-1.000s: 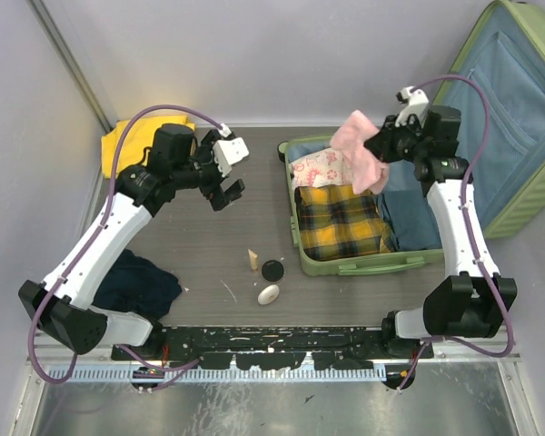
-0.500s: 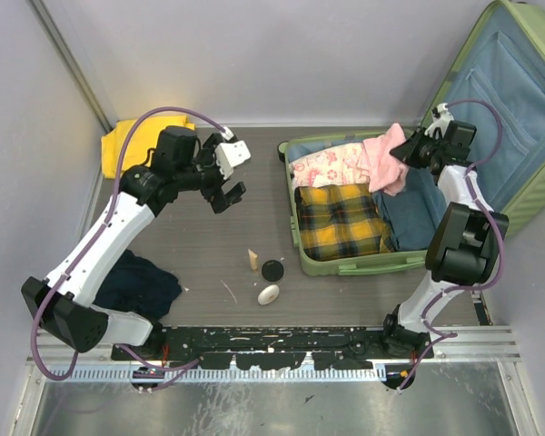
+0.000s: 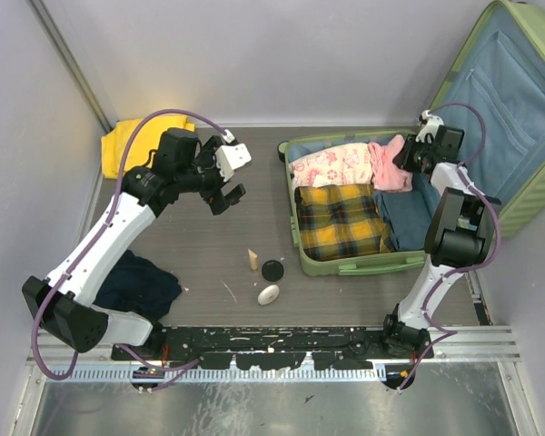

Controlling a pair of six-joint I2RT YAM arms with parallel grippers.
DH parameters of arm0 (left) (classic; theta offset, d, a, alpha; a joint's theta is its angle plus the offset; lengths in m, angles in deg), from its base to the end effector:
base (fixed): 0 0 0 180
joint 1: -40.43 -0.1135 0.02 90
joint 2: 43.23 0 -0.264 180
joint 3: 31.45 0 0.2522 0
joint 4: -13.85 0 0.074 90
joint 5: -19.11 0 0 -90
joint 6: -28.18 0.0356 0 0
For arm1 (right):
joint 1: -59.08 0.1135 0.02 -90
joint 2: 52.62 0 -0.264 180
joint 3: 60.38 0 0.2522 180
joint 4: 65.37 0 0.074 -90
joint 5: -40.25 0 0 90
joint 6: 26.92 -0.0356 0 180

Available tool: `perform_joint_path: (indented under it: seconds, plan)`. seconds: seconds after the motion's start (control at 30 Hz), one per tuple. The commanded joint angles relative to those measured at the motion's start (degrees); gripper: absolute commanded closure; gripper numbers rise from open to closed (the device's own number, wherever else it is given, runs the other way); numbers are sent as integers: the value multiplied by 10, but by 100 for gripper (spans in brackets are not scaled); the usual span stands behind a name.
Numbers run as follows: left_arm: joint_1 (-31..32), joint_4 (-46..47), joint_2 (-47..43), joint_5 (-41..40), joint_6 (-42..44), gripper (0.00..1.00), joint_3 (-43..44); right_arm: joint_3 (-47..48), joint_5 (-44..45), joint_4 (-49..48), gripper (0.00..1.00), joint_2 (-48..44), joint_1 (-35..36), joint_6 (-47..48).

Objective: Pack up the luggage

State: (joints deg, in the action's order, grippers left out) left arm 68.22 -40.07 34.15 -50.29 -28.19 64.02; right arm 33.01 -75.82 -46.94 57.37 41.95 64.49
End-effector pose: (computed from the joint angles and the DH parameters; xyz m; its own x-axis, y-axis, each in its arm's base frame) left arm 0.2499 -0.1459 0.3866 -0.0497 0.6122 -0.7891 0.8603 0.4276 0.2775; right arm 0.4239 -0.1143 0.2287 -0.5464 0.1453 -0.8248 -0.0928 0.9683 0.2320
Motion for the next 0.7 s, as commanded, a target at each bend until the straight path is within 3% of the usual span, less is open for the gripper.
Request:
perform_joint_path:
  seconds: [0.0, 0.1, 0.2, 0.33, 0.43, 0.67]
  plan:
    - [0, 9, -3, -28, -2, 2, 1, 25, 64, -37, 65, -13, 20, 72]
    - [0, 13, -1, -41, -10, 2, -1, 24, 101, -34, 40, -27, 23, 88]
    - [0, 22, 2, -60, -22, 2, -5, 32, 115, -21, 25, -47, 22, 105]
    - [-9, 32, 24, -93, -52, 2, 1, 68, 96, 17, 22, -66, 22, 125]
    - [-33, 30, 57, -100, -94, 2, 28, 86, 98, 40, 11, -80, 23, 138]
    - [-127, 22, 166, -100, -184, 2, 108, 132, 48, 138, 7, -102, 23, 148]
